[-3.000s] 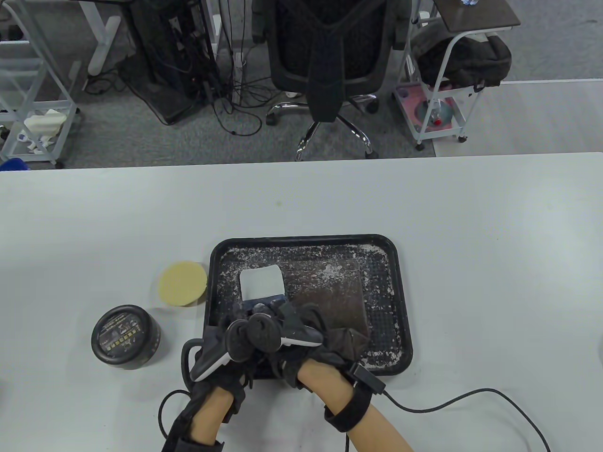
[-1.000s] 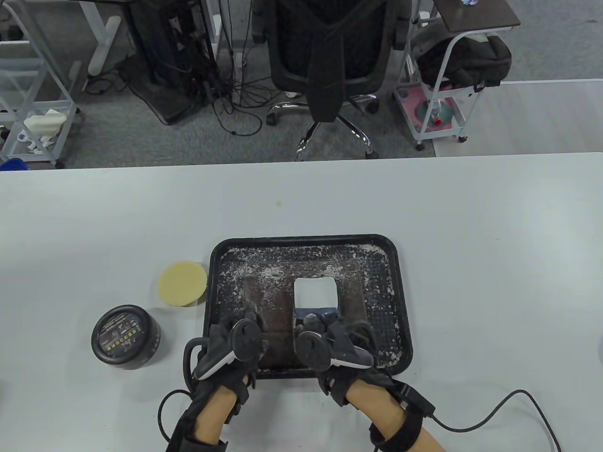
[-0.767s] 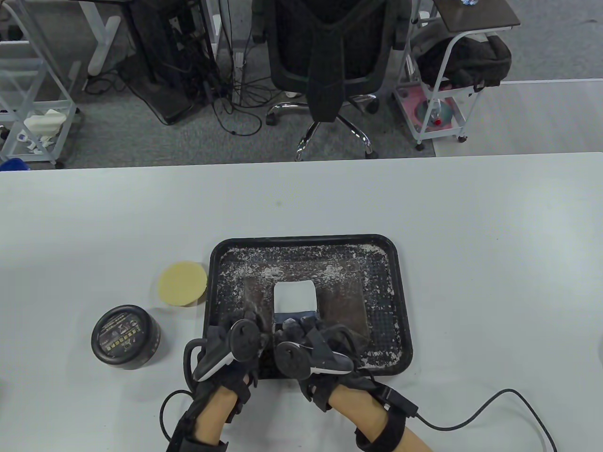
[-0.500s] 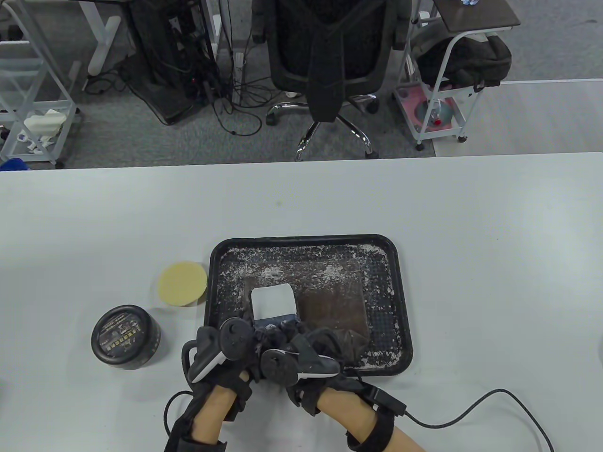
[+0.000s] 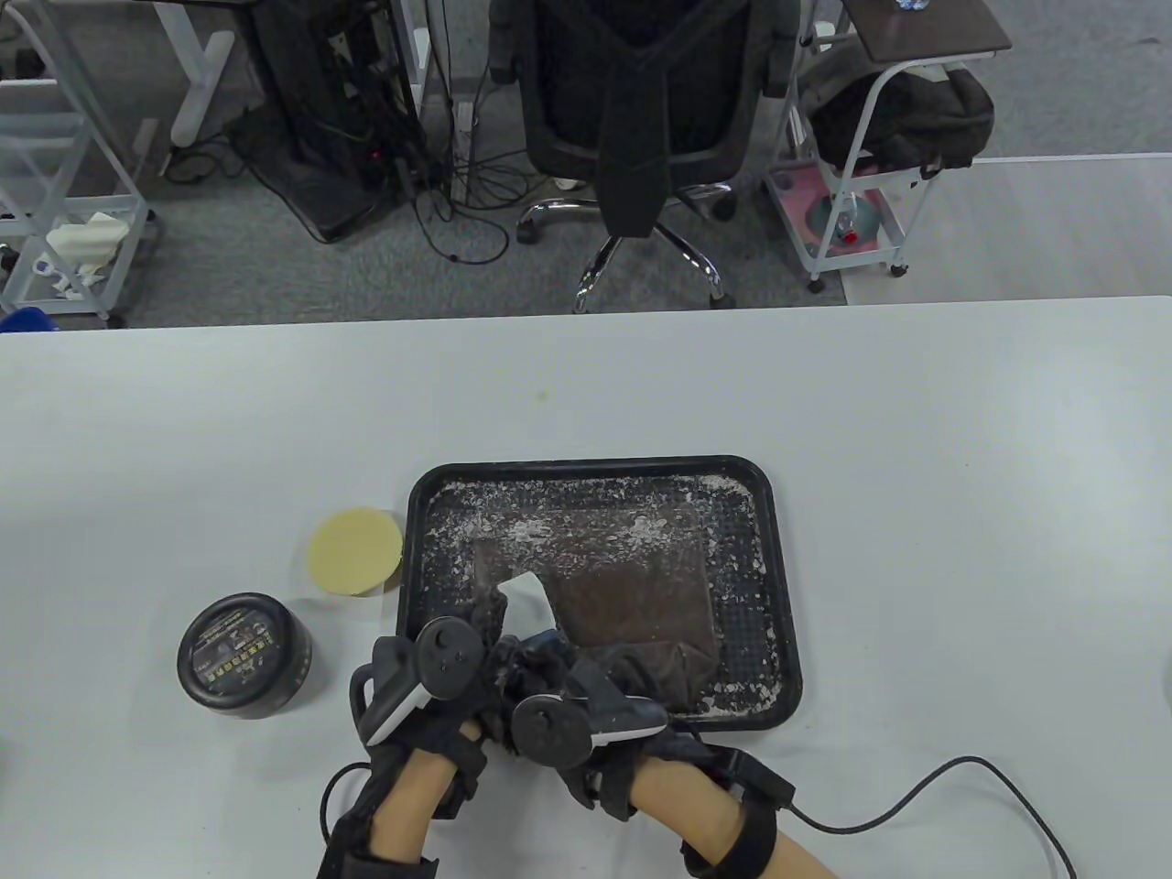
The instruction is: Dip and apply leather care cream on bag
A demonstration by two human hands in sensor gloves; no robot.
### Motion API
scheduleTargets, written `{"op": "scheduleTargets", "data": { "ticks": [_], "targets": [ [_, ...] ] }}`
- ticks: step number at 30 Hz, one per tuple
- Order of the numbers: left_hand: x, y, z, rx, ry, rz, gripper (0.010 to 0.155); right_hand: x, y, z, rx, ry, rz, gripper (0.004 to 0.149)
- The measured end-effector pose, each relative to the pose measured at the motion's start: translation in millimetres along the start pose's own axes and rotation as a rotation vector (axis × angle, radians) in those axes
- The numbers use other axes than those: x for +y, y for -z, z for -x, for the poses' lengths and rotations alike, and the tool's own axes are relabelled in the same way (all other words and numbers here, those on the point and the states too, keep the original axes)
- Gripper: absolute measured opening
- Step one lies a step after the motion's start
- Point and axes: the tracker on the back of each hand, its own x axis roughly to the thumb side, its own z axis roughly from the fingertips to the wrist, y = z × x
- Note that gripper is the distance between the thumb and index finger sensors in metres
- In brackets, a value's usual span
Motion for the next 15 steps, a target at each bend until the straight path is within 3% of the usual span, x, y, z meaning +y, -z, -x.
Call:
{"op": "scheduleTargets", "data": {
  "ticks": [6,12,15],
  "targets": [
    [0.3,-0.3,-0.8,0.006,0.013,0.01,0.076,-5.4,-10.2,19.2,0.015,0.088,-0.04,0.049],
    [0.4,0.4,-2.2,0.017,0.046,0.034,0.065,-11.1,-33.2,49.4,0.055,0.154,-0.066,0.048],
    [-0.1,1.3,-3.1,0.025,0.077,0.073,0.066,-14.4,-47.0,62.6,0.081,0.181,-0.069,0.047]
  ]
}}
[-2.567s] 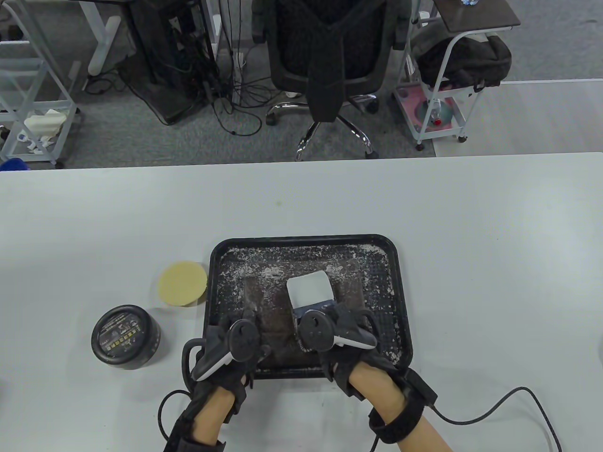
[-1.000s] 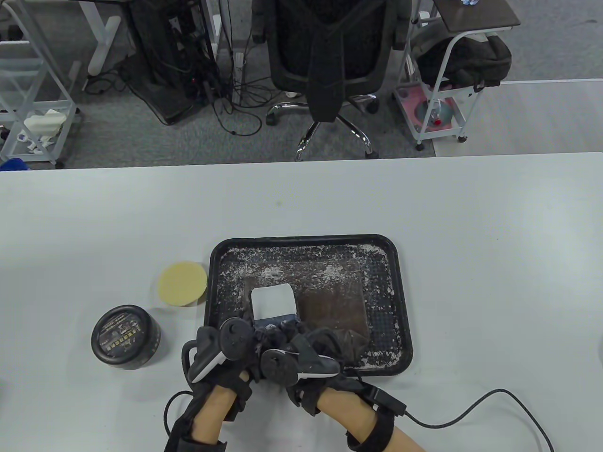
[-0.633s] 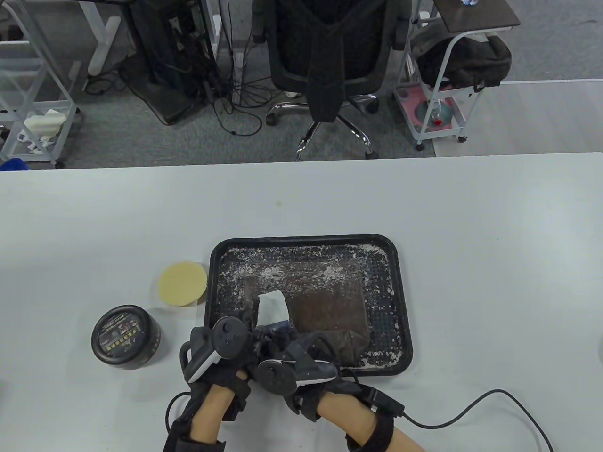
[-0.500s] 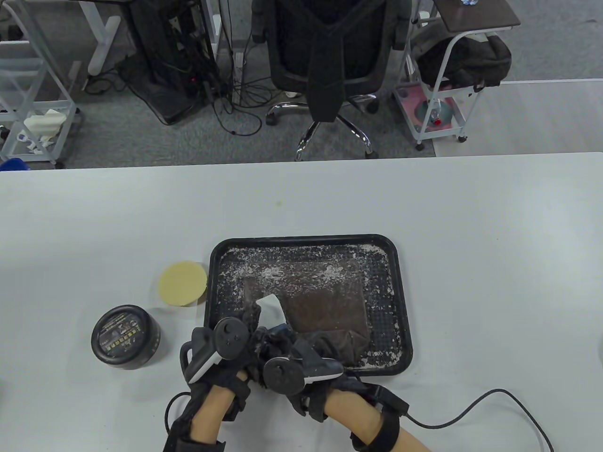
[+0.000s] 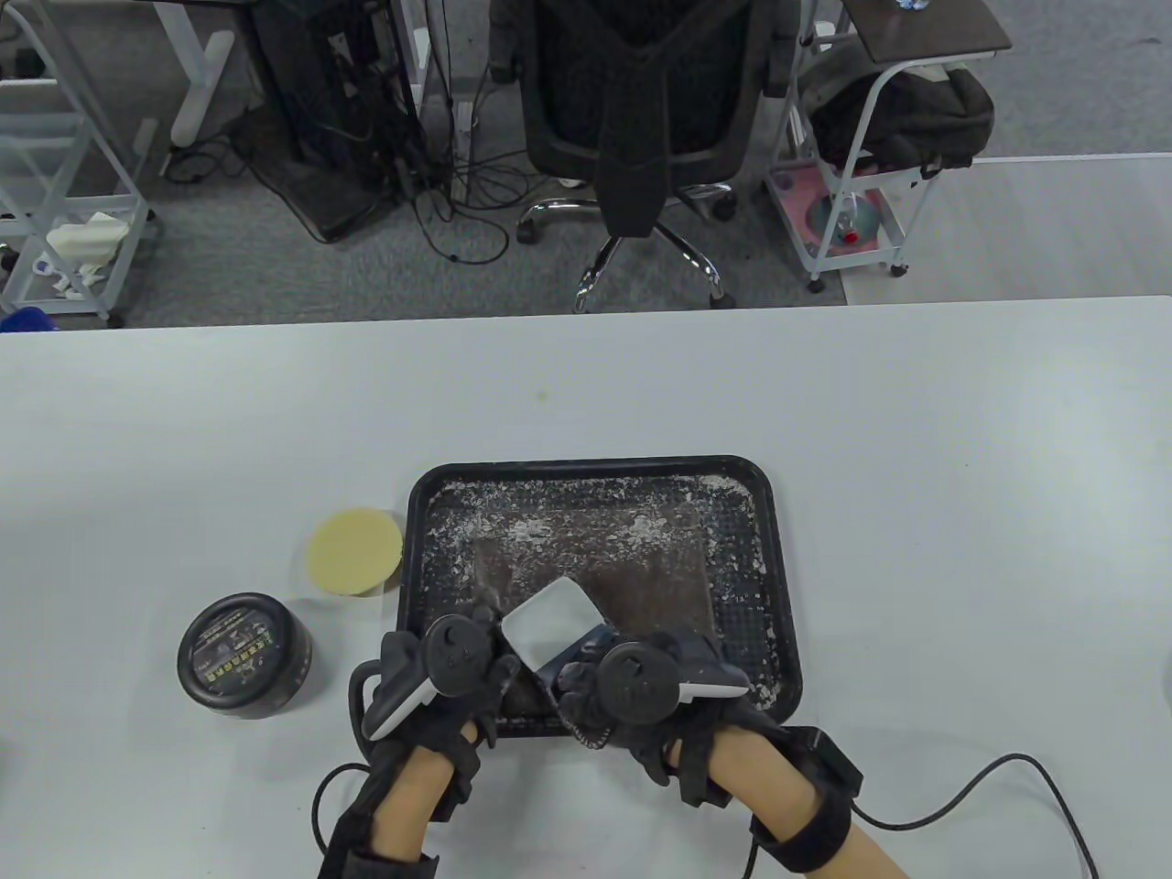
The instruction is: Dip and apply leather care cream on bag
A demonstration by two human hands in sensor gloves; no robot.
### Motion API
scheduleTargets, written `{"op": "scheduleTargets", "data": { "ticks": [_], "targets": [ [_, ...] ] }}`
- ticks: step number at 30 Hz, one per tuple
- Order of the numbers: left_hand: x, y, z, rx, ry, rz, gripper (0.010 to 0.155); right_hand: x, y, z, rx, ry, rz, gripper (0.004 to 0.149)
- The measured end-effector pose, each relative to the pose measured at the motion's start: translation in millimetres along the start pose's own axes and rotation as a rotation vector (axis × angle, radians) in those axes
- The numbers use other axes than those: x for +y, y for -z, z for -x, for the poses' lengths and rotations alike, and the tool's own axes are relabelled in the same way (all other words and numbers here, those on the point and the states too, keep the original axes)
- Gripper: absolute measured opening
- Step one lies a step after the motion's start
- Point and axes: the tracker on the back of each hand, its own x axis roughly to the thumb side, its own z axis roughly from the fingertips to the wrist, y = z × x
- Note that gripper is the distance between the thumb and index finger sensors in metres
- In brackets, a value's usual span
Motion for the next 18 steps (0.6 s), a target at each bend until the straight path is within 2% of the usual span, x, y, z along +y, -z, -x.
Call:
{"op": "scheduleTargets", "data": {
  "ticks": [8,18],
  "targets": [
    [-0.3,0.6,-0.7,0.002,0.008,0.009,0.067,-7.8,-32.1,30.2,0.037,0.056,0.02,0.047],
    [-0.8,0.2,0.3,0.002,-0.003,0.005,0.066,-15.1,-55.5,45.8,0.088,0.091,0.068,0.046]
  ]
}}
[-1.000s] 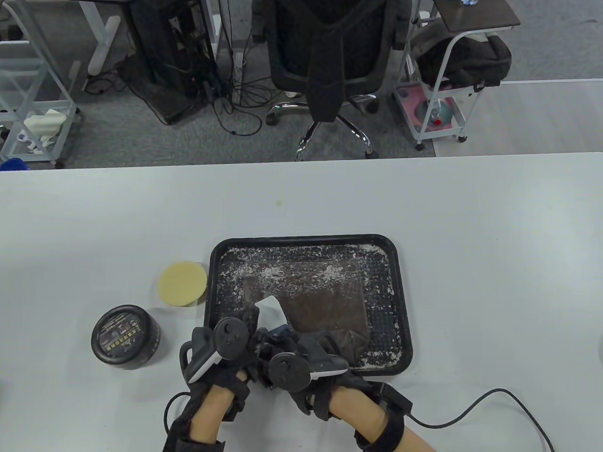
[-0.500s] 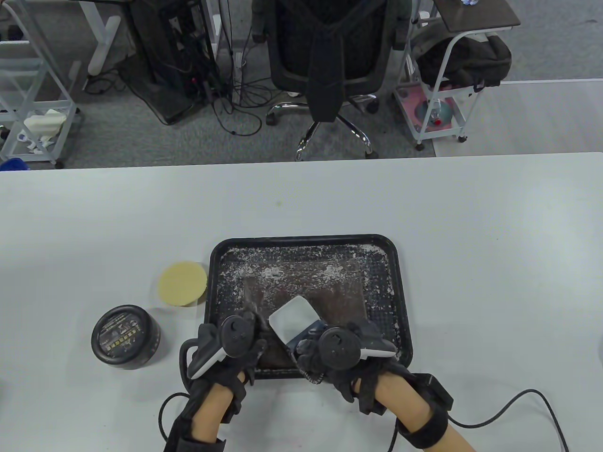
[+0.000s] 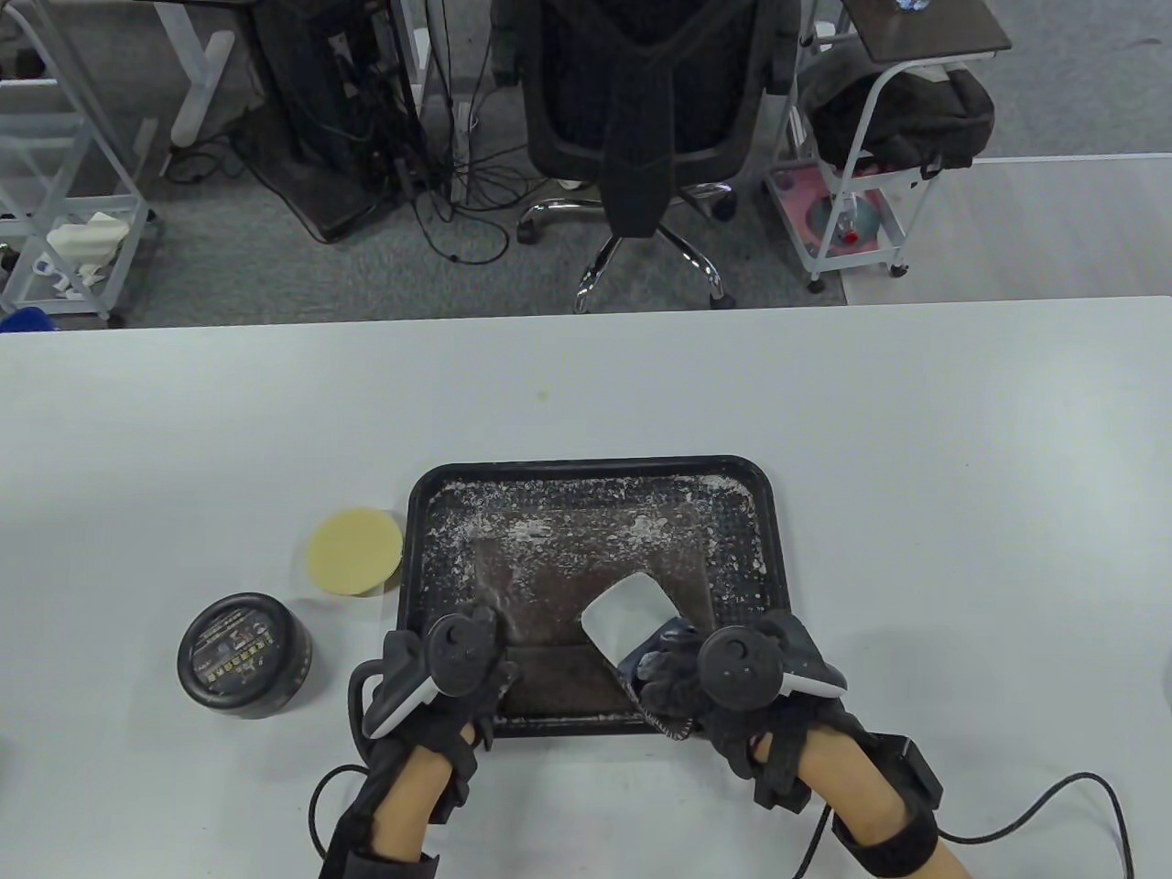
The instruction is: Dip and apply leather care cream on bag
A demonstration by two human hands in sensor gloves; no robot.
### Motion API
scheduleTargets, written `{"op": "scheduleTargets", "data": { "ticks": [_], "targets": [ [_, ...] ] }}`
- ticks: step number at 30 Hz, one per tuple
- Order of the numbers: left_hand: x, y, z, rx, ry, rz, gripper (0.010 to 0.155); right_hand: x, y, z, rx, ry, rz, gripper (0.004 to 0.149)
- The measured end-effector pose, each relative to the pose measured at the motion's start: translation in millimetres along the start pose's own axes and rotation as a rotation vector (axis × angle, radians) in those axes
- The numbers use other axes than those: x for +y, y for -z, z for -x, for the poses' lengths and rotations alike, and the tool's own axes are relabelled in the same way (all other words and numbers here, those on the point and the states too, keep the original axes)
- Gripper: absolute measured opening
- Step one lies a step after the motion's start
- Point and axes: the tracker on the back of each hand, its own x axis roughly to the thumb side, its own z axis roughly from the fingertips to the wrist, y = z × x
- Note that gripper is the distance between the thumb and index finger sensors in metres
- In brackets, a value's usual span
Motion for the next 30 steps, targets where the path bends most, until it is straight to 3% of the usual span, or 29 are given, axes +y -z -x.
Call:
{"op": "scheduleTargets", "data": {
  "ticks": [10,20,25,28,30],
  "targets": [
    [-0.3,-0.3,0.7,0.0,-0.002,-0.002,0.066,-14.0,-22.4,19.8,0.114,-0.034,0.028,0.045],
    [-1.5,-1.2,0.6,-0.004,0.006,-0.017,0.066,-26.7,-32.9,25.7,0.087,-0.031,0.081,0.045],
    [-2.3,-1.7,-0.1,-0.003,0.012,-0.022,0.066,-56.3,-52.7,32.2,0.053,0.027,0.319,0.046],
    [-3.4,-2.2,-1.0,-0.006,0.022,-0.03,0.066,-73.6,-69.4,41.9,0.088,0.028,0.479,0.047],
    [-3.8,-2.5,-1.3,-0.007,0.022,-0.033,0.067,-79.6,-76.7,49.9,0.129,0.002,0.524,0.047]
  ]
}}
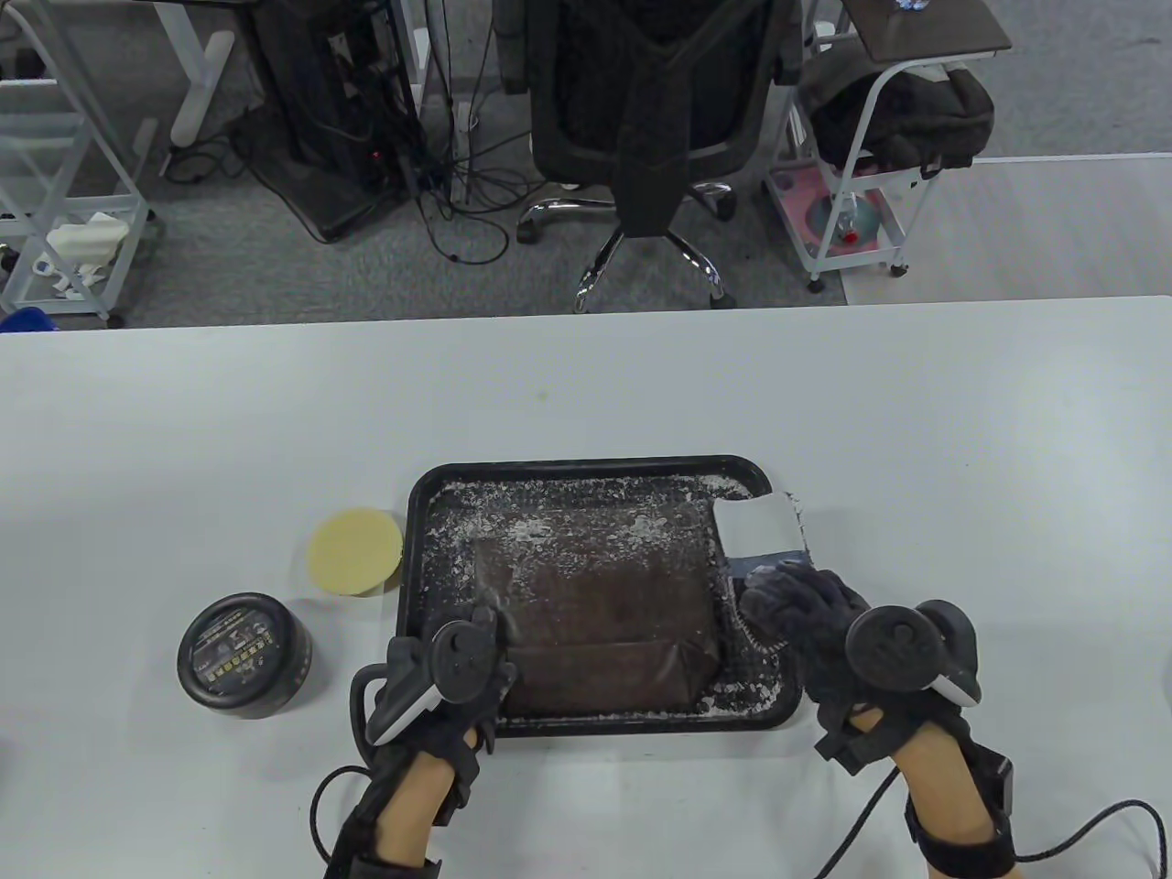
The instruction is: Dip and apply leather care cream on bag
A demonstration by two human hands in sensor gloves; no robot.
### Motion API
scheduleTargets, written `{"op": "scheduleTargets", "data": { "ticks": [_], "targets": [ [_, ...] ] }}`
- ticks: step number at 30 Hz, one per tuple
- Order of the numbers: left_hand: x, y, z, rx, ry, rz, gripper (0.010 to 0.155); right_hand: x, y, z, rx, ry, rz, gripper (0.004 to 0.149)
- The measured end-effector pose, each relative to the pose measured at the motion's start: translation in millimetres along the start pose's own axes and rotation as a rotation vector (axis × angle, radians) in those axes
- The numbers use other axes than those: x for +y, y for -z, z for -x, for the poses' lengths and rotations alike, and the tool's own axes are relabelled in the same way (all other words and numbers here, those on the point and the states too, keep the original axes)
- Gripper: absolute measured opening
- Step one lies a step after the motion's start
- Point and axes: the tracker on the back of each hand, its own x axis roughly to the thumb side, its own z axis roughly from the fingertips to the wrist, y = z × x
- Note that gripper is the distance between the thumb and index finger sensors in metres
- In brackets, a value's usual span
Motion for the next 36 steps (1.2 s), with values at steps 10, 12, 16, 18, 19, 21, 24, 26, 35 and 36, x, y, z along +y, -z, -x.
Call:
{"op": "scheduleTargets", "data": {
  "ticks": [10,12,16,18,19,21,24,26,35,36],
  "targets": [
    [-1.7,-0.8,-1.7,-0.002,0.011,0.003,0.067,1.6,-7.0,68.7,0.303,0.031,-0.047,0.047],
    [-1.9,-0.8,-1.7,-0.001,0.008,0.001,0.067,5.6,-6.8,72.5,0.323,0.037,-0.077,0.047],
    [-1.9,-0.9,-2.0,0.002,0.01,-0.002,0.067,15.6,-5.2,76.2,0.349,0.02,-0.153,0.047],
    [-1.8,-0.7,-1.5,0.001,0.003,0.003,0.066,20.5,-4.7,79.1,0.367,0.03,-0.209,0.047],
    [-1.8,-0.8,-1.4,0.001,0.0,0.004,0.067,22.2,-4.7,80.5,0.376,0.04,-0.241,0.048],
    [-1.9,-0.6,-1.2,-0.001,-0.005,0.005,0.067,23.5,-5.6,82.1,0.391,0.059,-0.28,0.049],
    [-2.0,-0.4,-1.1,-0.001,-0.007,0.004,0.067,24.7,-5.8,84.4,0.4,0.084,-0.314,0.052],
    [0.2,0.1,-0.5,-0.012,-0.01,0.009,0.067,25.7,-6.7,85.8,0.403,0.107,-0.343,0.055],
    [15.0,-10.9,-5.9,-0.037,0.008,-0.096,0.067,23.9,-8.3,88.1,0.382,0.175,-0.372,0.069],
    [18.0,-13.2,-6.3,-0.038,0.016,-0.117,0.066,22.2,-8.4,88.0,0.379,0.18,-0.363,0.071]
  ]
}}
